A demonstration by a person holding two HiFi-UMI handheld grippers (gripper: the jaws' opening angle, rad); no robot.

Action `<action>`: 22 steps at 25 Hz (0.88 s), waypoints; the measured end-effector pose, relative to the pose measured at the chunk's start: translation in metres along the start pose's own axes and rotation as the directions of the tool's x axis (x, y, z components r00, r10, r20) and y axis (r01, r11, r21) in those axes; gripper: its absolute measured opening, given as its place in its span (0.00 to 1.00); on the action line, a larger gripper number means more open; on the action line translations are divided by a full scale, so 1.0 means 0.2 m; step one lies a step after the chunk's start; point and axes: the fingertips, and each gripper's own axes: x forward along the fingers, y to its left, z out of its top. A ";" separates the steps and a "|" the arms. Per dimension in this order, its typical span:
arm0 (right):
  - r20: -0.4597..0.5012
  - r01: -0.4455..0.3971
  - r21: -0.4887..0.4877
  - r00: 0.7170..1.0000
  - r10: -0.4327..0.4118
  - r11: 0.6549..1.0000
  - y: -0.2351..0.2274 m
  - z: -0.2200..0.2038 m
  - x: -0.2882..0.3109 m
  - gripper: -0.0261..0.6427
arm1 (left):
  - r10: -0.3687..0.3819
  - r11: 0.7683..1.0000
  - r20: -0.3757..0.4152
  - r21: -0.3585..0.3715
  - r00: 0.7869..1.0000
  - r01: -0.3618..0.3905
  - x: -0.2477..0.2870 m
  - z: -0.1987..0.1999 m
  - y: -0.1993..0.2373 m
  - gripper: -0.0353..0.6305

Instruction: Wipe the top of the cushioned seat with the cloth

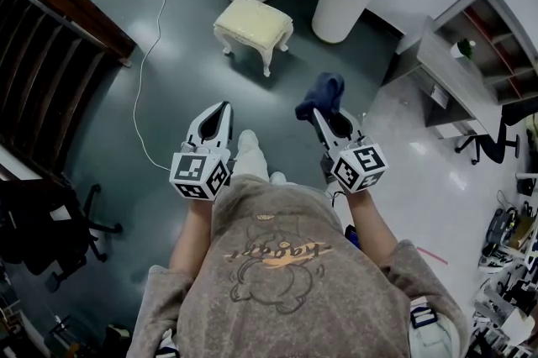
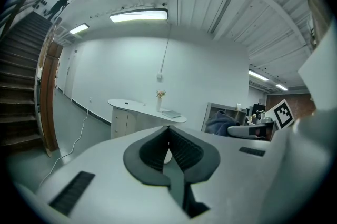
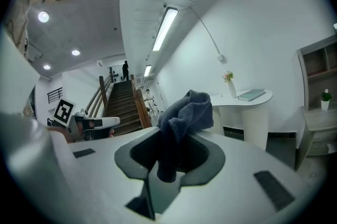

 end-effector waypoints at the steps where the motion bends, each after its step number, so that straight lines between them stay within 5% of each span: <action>1: -0.001 -0.002 -0.001 1.000 0.002 1.000 -0.02 0.01 0.01 0.19 | -0.001 1.000 0.000 -0.001 1.000 0.001 0.02 0.00 0.00 0.08; 22: -0.019 0.047 0.012 0.999 -0.047 0.999 -0.49 0.21 0.65 0.19 | -0.060 0.998 -0.028 -0.019 0.998 0.060 0.84 0.18 0.37 0.08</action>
